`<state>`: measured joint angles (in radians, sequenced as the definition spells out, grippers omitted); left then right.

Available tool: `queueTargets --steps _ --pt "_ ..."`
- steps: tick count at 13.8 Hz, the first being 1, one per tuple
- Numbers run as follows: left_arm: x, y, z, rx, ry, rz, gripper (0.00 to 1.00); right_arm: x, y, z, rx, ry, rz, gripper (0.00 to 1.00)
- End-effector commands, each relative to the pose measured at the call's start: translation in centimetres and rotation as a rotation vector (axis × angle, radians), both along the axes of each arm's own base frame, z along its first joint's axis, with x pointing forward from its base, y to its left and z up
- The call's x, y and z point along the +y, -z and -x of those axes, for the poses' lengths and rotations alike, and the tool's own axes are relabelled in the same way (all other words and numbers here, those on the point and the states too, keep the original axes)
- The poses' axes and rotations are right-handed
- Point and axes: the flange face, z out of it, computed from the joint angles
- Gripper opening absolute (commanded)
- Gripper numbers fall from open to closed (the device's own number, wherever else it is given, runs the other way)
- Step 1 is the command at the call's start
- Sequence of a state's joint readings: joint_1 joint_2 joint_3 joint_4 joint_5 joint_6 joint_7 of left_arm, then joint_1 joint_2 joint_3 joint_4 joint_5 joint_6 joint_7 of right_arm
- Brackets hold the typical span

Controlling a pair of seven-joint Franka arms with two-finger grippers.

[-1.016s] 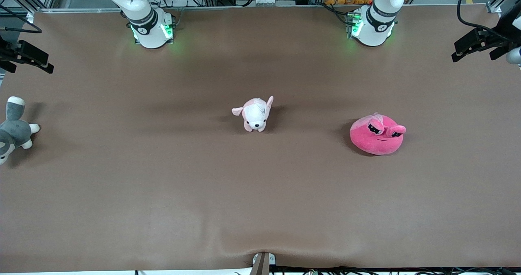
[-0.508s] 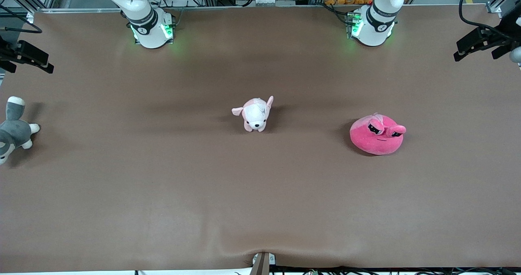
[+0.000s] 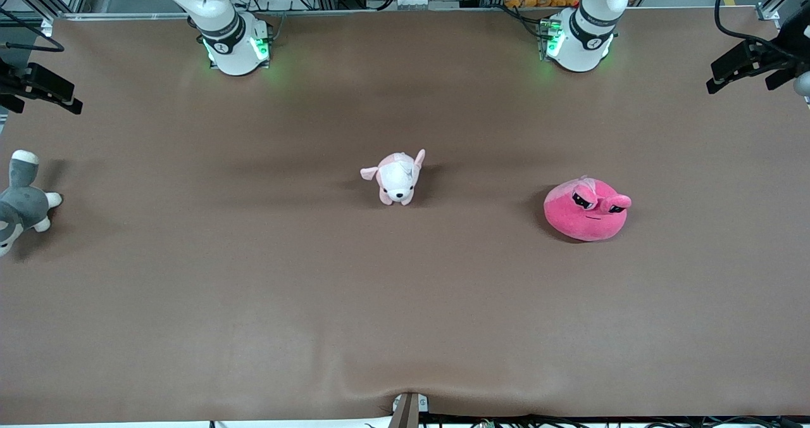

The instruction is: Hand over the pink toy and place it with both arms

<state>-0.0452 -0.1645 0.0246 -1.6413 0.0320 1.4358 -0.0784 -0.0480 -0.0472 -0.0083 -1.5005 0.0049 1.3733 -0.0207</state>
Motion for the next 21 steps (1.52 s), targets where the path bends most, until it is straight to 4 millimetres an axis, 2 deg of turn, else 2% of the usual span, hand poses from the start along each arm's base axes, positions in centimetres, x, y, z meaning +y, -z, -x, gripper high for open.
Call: queueTargets --steps 1,8,15,20,21 --pt "0.7 -0.5 1.3 -0.004 0.005 -0.019 1.00 -0.3 -0.4 0.4 -0.001 0.010 0.011 1.00" --pt "0.7 -0.2 0.8 0.000 -0.018 -0.012 1.00 -0.3 -0.9 0.4 -0.016 0.011 0.009 1.00" --pt "0.8 1.8 -0.8 0.026 -0.101 0.000 1.00 -0.5 -1.1 0.3 -0.021 0.013 0.012 1.00" --pt "0.7 4.5 -2.5 0.049 -0.378 -0.021 1.00 -0.4 -1.1 0.4 -0.016 0.012 0.011 1.00" --pt "0.8 5.9 -3.3 0.060 -0.448 -0.029 1.00 -0.4 -1.1 0.4 -0.018 0.012 0.011 1.00"
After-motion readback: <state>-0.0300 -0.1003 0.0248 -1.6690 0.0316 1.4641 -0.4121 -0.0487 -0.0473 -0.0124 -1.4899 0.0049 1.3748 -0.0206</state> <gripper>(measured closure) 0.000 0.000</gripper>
